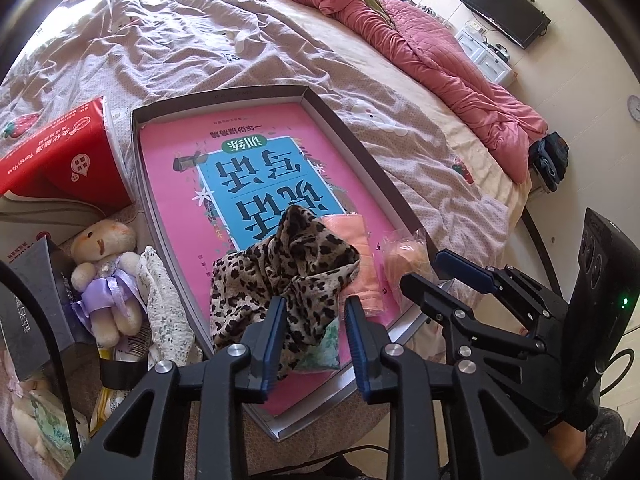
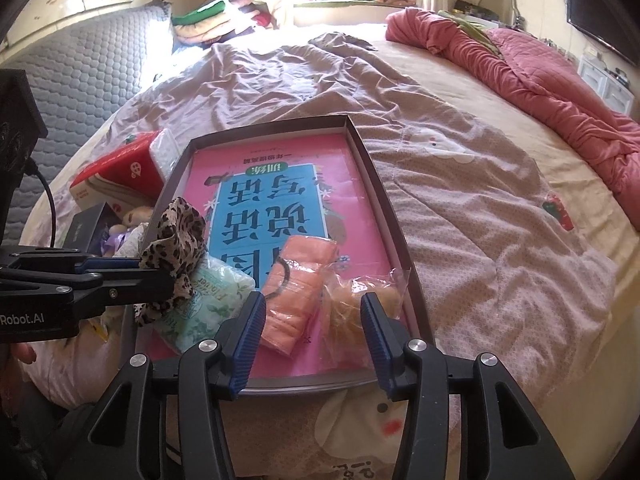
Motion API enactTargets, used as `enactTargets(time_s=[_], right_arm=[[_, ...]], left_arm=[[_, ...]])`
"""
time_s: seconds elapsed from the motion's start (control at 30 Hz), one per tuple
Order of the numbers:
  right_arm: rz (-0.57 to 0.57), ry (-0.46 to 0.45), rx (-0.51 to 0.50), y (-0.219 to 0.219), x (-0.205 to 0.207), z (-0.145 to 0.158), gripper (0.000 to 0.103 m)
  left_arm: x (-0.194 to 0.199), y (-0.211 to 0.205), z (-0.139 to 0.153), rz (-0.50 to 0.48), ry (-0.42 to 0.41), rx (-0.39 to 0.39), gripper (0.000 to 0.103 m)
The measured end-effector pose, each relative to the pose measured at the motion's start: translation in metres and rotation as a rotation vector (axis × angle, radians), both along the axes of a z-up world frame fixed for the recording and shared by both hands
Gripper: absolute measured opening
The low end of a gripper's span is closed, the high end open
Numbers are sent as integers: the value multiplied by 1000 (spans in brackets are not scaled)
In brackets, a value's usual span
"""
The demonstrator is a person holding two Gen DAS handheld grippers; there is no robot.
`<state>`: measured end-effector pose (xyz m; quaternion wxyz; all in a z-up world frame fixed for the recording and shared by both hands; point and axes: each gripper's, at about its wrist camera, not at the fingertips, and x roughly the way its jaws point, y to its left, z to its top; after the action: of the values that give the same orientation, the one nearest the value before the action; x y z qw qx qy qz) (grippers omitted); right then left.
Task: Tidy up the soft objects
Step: 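Open both grippers to drop the scrunchie and pink item onto the tray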
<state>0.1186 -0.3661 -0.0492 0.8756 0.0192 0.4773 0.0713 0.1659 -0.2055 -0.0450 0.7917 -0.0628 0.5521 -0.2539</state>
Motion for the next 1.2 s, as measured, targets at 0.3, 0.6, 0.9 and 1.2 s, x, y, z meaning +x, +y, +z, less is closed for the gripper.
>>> enactTargets(time_s=[0.3,0.6,0.9,1.2], right_arm=[[-18,-28,11,-3,-2,10,58],[-24,-36,6,0,-4,14,61],[-23,-64,-7,4,-7,25,62],[-28,-84,-26,9,-8,35,70]], left_arm=[[-5,4,8,14,-26,15,42],[-13,18,16,63,-42,25,52],[-25,37,28,110,-68,26,68],[-33,48,40,142,-108,53,71]])
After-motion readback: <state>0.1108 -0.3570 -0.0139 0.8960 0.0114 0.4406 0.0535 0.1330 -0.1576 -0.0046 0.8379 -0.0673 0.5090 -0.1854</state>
